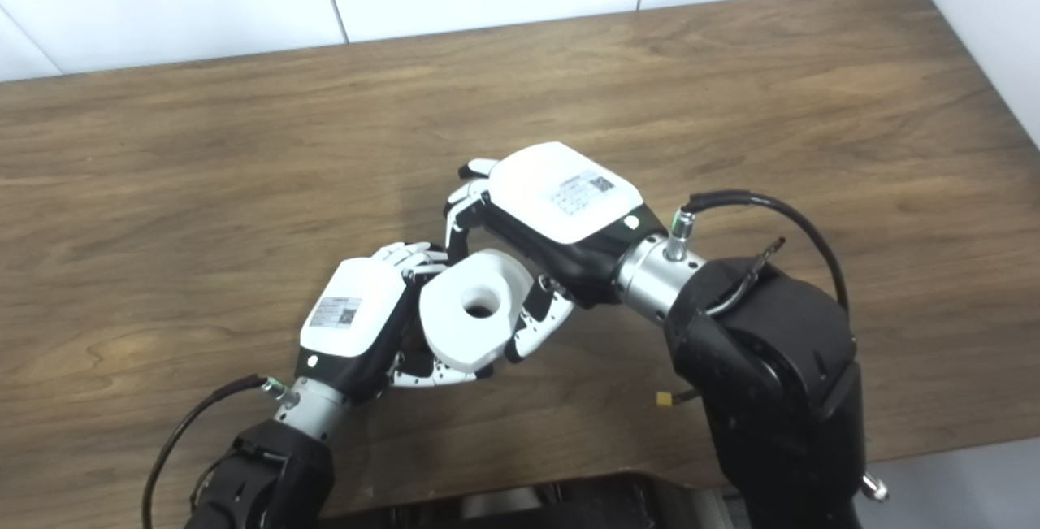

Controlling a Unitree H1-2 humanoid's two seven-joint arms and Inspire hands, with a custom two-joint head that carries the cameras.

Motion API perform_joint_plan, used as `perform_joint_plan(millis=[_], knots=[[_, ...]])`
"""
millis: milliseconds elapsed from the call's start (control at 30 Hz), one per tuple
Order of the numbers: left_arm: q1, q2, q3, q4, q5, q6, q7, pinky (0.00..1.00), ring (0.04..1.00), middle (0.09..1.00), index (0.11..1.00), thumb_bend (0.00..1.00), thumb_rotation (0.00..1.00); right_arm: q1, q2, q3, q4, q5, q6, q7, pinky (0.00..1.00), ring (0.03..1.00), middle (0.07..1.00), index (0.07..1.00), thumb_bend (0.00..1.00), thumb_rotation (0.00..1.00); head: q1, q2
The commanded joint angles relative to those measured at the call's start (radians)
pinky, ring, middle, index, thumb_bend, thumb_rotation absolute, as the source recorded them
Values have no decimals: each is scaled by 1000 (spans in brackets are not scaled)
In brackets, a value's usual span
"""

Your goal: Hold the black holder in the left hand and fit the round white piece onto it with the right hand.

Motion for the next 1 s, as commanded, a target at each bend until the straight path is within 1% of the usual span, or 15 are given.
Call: perform_joint_plan(millis=[0, 233, 467, 833, 967], knots=[[2, 4, -3, -4, 19, 8, -21, 859, 837, 759, 487, 520, 51, -15, 0, 1, -12, 7, -7, 16, 834, 918, 803, 487, 513, 148, 0, 1], [3, 3, -1, -7, 15, 8, -22, 854, 835, 758, 487, 520, 51, -13, -12, 13, -2, -5, -22, 18, 837, 918, 805, 488, 514, 149, -5, 4], [4, 3, -2, -13, 20, 10, -27, 855, 836, 758, 487, 520, 51, -3, -14, 20, -1, -6, -21, 8, 829, 915, 801, 488, 514, 149, -8, 6], [4, 2, -2, -15, 19, 11, -31, 854, 835, 757, 487, 520, 51, -2, -6, 24, 6, -16, -26, -9, 836, 918, 805, 488, 514, 149, -8, 6], [8, 0, -3, -16, 19, 12, -30, 860, 838, 760, 487, 520, 51, 7, -1, 27, 8, -15, -35, -31, 828, 916, 803, 487, 515, 147, -10, 5]])
